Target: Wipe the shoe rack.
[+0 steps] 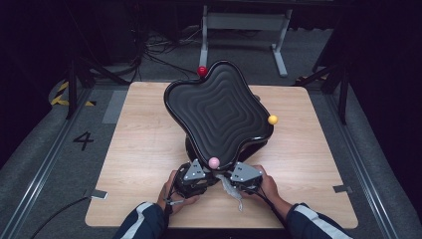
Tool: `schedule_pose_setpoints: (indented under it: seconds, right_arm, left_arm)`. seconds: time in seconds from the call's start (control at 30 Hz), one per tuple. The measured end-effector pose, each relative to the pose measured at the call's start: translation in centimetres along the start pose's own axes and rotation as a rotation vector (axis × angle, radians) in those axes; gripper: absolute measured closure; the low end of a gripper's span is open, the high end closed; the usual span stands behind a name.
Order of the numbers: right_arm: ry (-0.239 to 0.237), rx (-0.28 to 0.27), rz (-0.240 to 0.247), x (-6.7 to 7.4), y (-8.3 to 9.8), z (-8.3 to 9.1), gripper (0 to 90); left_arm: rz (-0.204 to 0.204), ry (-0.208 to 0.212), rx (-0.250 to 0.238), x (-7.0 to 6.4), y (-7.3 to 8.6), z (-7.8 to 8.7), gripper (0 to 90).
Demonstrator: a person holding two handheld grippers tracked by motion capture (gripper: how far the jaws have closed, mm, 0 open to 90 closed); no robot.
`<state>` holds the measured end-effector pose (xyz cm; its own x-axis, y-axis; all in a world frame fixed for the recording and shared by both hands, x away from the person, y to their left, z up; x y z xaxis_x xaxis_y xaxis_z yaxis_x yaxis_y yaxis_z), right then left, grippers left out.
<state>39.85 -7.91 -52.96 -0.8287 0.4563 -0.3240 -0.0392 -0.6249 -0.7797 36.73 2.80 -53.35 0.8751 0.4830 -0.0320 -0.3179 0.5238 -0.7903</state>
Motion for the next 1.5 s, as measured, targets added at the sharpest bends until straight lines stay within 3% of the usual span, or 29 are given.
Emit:
schedule_pose_setpoints:
  seconds: [0.1,0.47,0.73,0.9,1.03,1.27,1.5]
  right_arm:
    - [0.058,0.023,-0.015,-1.9,0.9,0.2,78.9]
    - [0.14,0.061,-0.057,-5.4,2.7,0.6,79.0]
    - [0.22,0.097,-0.116,-8.6,4.5,1.3,79.0]
    - [0.265,0.119,-0.119,-10.1,5.4,1.7,79.0]
    - [0.278,0.131,-0.164,-11.3,6.1,1.9,79.0]
    - [0.293,0.135,-0.172,-11.8,6.4,2.1,79.1]
    - [0.242,0.12,-0.176,-10.8,5.9,2.0,79.0]
  left_arm:
    - [0.0,0.002,-0.001,0.0,0.0,0.0,73.4]
    - [-0.002,0.0,-0.001,0.0,0.0,0.0,73.6]
    - [0.005,0.003,-0.001,0.0,0.0,0.0,73.5]
    - [0.006,0.005,-0.002,0.0,0.0,0.0,73.5]
    - [0.004,0.004,-0.001,0.0,0.0,0.0,73.5]
    - [0.006,0.006,-0.002,0.0,0.0,0.0,73.5]
    - [0.006,0.007,-0.001,0.0,0.0,0.0,73.5]
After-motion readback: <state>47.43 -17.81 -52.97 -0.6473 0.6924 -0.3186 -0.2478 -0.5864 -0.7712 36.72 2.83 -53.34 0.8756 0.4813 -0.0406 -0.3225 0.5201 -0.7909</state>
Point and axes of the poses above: each handheld gripper's, and its own axes: z roughly backward along the jaws, y roughly out of its underside, x roughly to its left, the point moved 9 cm from there along -z, roughly forward along the jaws, and after that the axes turned 1 degree about -z, right-handed, at the moved point
